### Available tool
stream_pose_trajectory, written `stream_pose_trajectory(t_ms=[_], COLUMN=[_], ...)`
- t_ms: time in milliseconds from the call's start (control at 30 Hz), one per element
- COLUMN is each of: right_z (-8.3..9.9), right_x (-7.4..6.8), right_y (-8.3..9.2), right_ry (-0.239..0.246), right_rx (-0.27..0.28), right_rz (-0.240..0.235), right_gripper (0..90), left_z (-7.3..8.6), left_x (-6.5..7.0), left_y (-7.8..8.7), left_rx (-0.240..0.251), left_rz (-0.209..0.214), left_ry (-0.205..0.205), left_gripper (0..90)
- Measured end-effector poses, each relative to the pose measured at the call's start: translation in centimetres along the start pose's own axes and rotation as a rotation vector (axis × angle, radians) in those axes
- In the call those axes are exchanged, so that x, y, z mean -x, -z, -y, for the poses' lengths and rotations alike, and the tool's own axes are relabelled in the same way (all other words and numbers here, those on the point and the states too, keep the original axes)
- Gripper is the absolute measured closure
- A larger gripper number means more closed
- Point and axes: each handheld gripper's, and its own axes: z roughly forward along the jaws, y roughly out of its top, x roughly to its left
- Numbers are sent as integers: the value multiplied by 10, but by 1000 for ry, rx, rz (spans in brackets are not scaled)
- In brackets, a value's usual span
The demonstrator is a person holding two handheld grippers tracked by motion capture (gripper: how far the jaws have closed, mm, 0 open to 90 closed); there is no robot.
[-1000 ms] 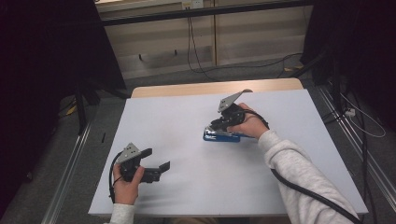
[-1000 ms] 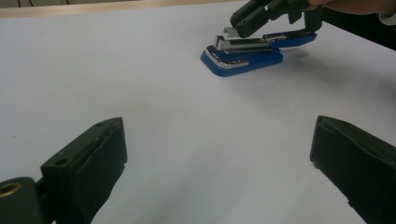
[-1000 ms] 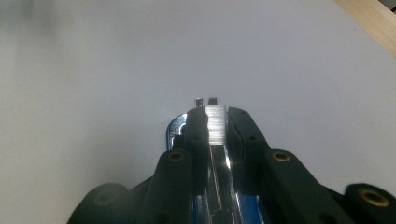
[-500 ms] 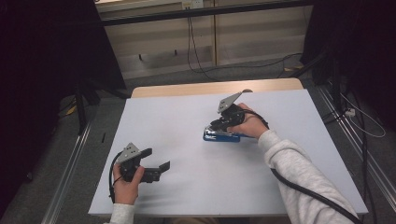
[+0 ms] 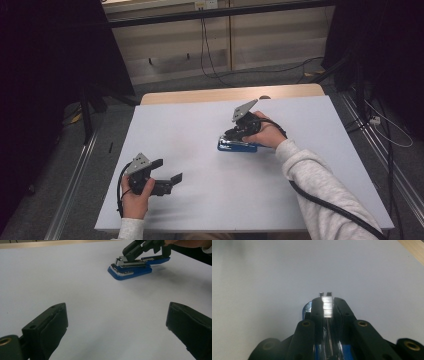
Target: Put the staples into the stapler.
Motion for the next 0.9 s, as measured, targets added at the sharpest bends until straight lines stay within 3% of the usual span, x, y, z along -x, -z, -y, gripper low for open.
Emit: stream_pose_trajectory(t_ms=[767,900], right_z=[-1,-2], right_x=[0,-1], right_y=[-8,-8], right_ry=[-4,-7], right_rx=[3,3], right_rz=[3,18], right_gripper=[789,745], left_z=[0,0], left_x=[0,0], left_y=[0,0], left_rx=[2,-1], left_rz=[3,2], left_ry=[2,1], left_gripper=[40,40])
